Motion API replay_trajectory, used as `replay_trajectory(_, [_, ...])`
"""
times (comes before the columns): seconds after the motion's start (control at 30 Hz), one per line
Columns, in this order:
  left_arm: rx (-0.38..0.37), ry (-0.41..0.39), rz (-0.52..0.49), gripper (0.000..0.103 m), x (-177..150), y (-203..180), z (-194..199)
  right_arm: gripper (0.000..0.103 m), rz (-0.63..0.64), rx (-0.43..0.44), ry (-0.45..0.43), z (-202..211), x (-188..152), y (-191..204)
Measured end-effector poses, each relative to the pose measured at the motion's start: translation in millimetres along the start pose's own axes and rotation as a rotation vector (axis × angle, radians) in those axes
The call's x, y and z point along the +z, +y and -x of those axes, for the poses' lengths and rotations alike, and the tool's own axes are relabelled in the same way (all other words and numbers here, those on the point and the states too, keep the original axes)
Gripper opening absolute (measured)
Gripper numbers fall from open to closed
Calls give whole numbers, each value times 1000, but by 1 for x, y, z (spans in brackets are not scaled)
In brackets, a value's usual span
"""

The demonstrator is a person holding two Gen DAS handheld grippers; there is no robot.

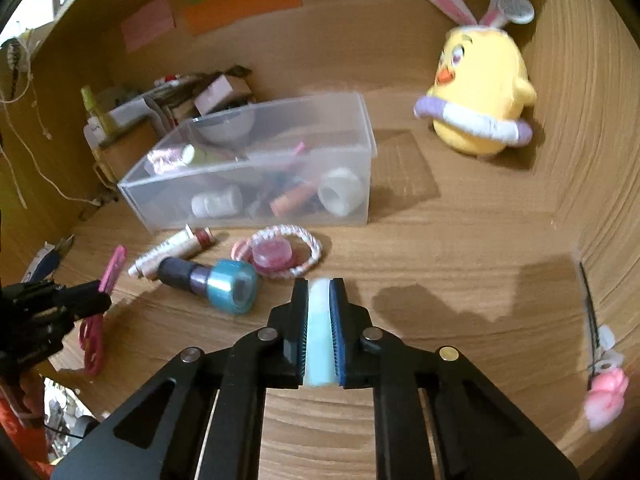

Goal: Organize objects
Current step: 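Grasp the pink scissors with the left tool while the right tool grasps the mint-green tube, then carry the scissors and mint tube over the clear box and open both tools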

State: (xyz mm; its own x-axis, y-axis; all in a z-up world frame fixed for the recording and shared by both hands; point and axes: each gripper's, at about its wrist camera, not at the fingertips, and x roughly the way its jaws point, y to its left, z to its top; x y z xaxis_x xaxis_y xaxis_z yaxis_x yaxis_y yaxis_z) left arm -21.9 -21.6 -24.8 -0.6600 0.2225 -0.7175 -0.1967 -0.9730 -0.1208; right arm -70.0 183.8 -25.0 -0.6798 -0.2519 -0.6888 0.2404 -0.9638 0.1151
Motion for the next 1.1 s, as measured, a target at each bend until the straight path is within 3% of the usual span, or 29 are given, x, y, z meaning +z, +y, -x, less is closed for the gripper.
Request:
replay_trajectory(0.13, [-20,-58,34,18,11,3,11,10,21,-3,-16,4,3,4])
replay_trajectory(0.27, [-32,-102,48,17,21,3,18,11,-15,39,33,-2,-1,-4])
replay_trajectory(0.33, [-38,-122,46,17,24,2,21,18,-4,-13,58,-8,-6,-5])
replay_trajectory(0.4, [-39,-139,39,17,27,-1,24,37,-14,-14,81,-13,-9,-7])
replay_trajectory(0.47, [-43,-148,38,17,29,-2,25,40,-39,-11,103,-19,-13,-8])
replay_trajectory(0.77, [-28,-228,38,17,52,-2,37,41,-7,-52,115,-37,-17,9])
replay_trajectory(0.83, [-24,-254,40,17,59,-1,42,37,9,-58,108,-38,-18,13])
replay_trajectory(0.87, [-23,-261,40,17,61,0,43,26,21,-67,105,-39,-18,15])
replay_trajectory(0.9, [-19,-270,42,17,65,1,45,23,31,-78,102,-40,-18,16])
replay_trajectory(1.1, [-2,-312,54,17,90,9,49,23,16,-50,83,-36,-12,11])
